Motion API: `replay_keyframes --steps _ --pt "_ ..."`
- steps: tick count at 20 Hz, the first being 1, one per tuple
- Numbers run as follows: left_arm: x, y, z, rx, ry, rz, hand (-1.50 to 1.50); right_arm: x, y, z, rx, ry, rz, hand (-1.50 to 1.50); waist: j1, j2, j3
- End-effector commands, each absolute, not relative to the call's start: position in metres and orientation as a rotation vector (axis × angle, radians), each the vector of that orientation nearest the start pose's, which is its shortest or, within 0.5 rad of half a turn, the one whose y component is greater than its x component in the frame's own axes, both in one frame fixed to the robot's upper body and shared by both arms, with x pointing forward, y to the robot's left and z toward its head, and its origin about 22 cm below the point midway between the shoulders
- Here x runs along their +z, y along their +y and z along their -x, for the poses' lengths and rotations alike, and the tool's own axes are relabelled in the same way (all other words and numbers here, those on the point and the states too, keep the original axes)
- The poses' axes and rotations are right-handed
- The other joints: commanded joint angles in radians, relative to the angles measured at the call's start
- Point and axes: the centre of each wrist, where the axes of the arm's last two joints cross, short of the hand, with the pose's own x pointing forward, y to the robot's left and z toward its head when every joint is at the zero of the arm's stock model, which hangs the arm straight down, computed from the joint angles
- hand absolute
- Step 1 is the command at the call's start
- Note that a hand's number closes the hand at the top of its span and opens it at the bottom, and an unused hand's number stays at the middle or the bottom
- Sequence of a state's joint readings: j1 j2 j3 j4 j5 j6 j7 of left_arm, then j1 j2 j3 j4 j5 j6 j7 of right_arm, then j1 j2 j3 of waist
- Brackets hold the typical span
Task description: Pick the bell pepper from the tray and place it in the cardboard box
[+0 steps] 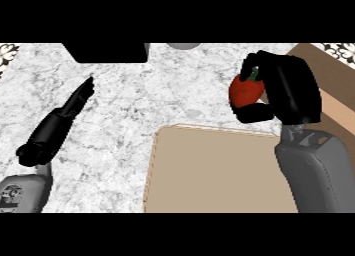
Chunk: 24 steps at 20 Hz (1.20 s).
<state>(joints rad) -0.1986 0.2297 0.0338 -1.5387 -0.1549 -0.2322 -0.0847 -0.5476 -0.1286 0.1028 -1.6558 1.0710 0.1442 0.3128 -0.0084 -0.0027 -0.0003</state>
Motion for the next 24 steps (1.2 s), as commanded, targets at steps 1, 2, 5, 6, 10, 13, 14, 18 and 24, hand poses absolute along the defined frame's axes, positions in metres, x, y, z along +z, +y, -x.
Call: replay_keyframes --steps 1,2,5,6,10,13,14,18,24 --pt "0.062 0.272 -0.290 -0.525 -1.750 -0.108 0.00 0.180 -0.206 -0.332 0.651 -1.615 1.141 1.50 0.006 0.003 0.001" --pt "0.063 0.269 -0.293 -0.534 -1.754 -0.105 0.00 0.189 -0.201 -0.339 0.657 -1.606 1.156 1.50 0.010 0.003 0.000" --pt "0.062 0.263 -0.295 -0.522 -1.756 -0.094 0.00 0.202 -0.240 -0.358 0.539 -1.582 1.164 1.50 0.014 0.007 0.001" --pt "0.071 0.270 -0.290 -0.541 -1.750 -0.095 0.00 0.206 -0.257 -0.355 0.522 -1.576 1.190 1.50 0.015 0.004 0.001" --pt "0.054 0.279 -0.282 -0.524 -1.751 -0.090 0.00 0.197 -0.287 -0.367 0.553 -1.499 1.240 1.50 0.016 0.004 0.000" --pt "0.067 0.269 -0.292 -0.550 -1.751 -0.095 0.00 0.199 -0.332 -0.379 0.668 -1.387 1.270 1.50 0.020 0.007 0.001" --pt "0.059 0.257 -0.287 -0.539 -1.762 -0.089 0.00 0.200 -0.342 -0.381 0.691 -1.344 1.264 1.50 0.022 0.007 0.001" --pt "0.069 0.261 -0.302 -0.537 -1.772 -0.090 0.00 0.172 -0.357 -0.389 0.808 -1.136 1.105 1.50 0.018 0.012 0.000" --pt "0.072 0.257 -0.288 -0.519 -1.750 -0.080 0.00 0.172 -0.402 -0.391 0.916 -1.033 0.994 1.50 0.029 0.007 0.001"
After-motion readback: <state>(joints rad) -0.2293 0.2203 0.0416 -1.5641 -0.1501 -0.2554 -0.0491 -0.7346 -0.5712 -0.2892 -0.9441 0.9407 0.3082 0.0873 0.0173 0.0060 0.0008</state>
